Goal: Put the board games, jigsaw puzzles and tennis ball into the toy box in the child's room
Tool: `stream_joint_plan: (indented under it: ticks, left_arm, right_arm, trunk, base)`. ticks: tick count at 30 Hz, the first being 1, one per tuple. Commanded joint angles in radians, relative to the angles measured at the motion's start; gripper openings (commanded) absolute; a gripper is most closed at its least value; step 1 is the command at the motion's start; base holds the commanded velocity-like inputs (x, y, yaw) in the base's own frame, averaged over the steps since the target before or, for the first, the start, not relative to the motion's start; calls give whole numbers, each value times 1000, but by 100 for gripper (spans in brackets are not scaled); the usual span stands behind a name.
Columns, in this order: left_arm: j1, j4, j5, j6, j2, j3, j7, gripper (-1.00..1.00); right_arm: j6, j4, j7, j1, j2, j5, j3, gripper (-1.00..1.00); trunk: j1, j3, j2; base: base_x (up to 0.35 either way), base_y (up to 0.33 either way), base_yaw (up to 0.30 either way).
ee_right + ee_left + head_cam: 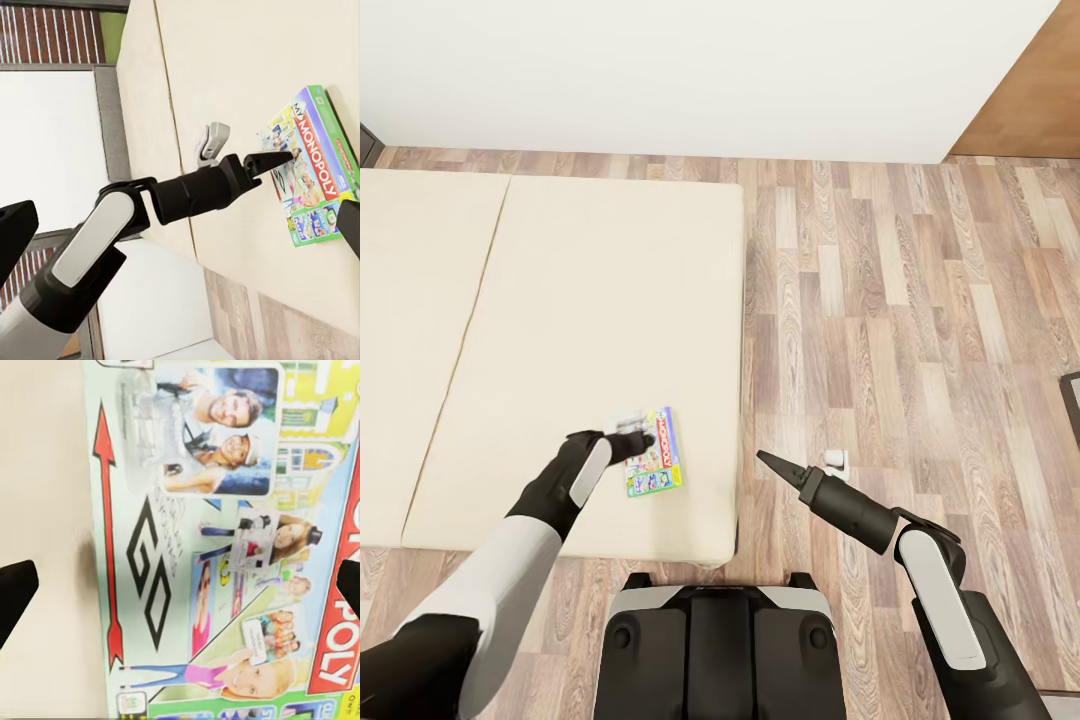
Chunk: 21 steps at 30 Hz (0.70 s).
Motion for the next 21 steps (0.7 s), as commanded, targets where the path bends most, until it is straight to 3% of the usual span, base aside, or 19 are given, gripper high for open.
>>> stream_joint_plan:
  ticks: [1,12,21]
  left_arm:
    - [0,5,12,2,4,-3,6,100]
    - [-1,24,18,-8,30,-3,-21,100]
    - [0,49,14,-18,44,-3,-147,100]
  right_arm:
    - [5,0,1,0,0,-2,-1,100]
    - [5,0,1,-1,0,-2,-1,100]
    - [5,0,1,-1,0,-2,-1,100]
  trunk:
    - [1,-1,-2]
    - [1,-1,-2]
    - [1,-1,-2]
  base:
    - [0,0,0]
    - [0,0,0]
    - [0,0,0]
